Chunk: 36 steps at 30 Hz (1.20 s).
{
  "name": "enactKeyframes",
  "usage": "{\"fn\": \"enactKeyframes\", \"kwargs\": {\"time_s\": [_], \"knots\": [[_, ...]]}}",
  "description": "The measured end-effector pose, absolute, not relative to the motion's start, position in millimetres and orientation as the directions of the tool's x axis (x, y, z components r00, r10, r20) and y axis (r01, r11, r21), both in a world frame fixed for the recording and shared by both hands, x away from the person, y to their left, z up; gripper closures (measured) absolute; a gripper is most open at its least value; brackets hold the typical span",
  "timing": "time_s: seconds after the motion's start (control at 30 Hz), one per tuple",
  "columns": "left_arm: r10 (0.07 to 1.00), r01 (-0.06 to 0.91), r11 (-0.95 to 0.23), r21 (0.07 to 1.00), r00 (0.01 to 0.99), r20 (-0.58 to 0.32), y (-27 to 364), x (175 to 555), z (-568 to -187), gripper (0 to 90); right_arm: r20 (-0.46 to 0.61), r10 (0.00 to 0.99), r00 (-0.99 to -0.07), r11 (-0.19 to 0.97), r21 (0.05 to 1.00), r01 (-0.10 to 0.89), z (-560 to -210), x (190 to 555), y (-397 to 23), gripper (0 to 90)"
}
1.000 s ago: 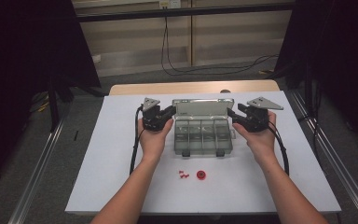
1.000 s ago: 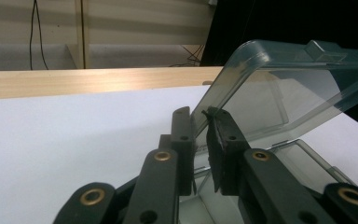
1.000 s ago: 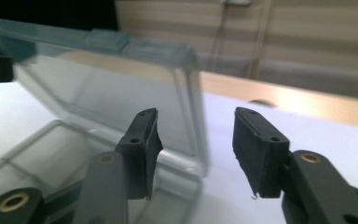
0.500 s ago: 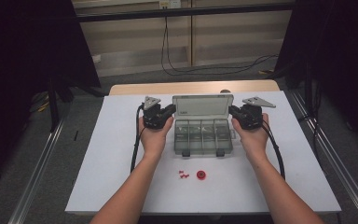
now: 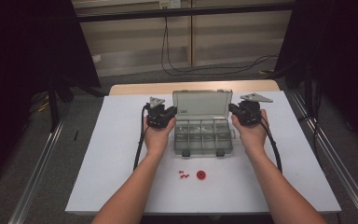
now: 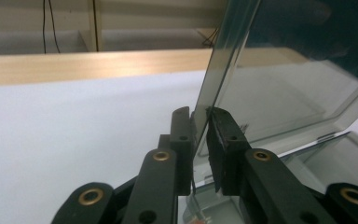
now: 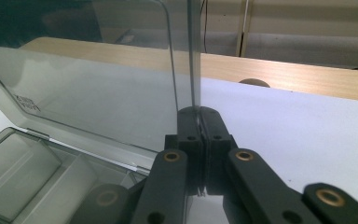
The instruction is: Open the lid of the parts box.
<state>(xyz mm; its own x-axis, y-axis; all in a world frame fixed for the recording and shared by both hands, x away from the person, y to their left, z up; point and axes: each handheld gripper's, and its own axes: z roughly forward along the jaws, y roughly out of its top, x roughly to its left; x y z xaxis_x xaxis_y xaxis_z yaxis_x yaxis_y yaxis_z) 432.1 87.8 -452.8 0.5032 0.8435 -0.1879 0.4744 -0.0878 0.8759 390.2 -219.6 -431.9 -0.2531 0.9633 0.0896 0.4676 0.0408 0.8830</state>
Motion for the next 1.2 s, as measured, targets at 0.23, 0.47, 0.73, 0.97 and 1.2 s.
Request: {"fn": "enactKeyframes", "kwargs": {"time_s": [0.23,0.47,0.73,0.97,1.2], "knots": [[0.864,0.466,-0.131,0.875,0.486,-0.13,82.7,434.7,-455.2,86.7,0.096,0.96,-0.264,0.044,0.877,0.478,-431.4,397.4,-221.7,89.2],[0.879,0.48,-0.149,0.864,0.465,-0.107,78.6,435.6,-452.4,87.9,0.141,0.956,-0.256,0.0,0.875,0.484,-436.0,405.6,-224.0,88.3],[0.873,0.514,-0.13,0.848,0.465,-0.148,80.8,440.0,-451.2,88.2,0.138,0.957,-0.254,0.019,0.846,0.532,-446.2,413.4,-222.4,86.2],[0.868,0.545,-0.119,0.83,0.464,-0.18,82.6,446.4,-450.5,88.9,0.158,0.959,-0.234,-0.001,0.831,0.557,-446.0,417.8,-222.7,87.5],[0.855,0.588,-0.093,0.803,0.46,-0.238,85.7,453.9,-449.6,88.8,0.185,0.96,-0.211,-0.026,0.807,0.59,-445.7,424.4,-222.9,88.0]]}}
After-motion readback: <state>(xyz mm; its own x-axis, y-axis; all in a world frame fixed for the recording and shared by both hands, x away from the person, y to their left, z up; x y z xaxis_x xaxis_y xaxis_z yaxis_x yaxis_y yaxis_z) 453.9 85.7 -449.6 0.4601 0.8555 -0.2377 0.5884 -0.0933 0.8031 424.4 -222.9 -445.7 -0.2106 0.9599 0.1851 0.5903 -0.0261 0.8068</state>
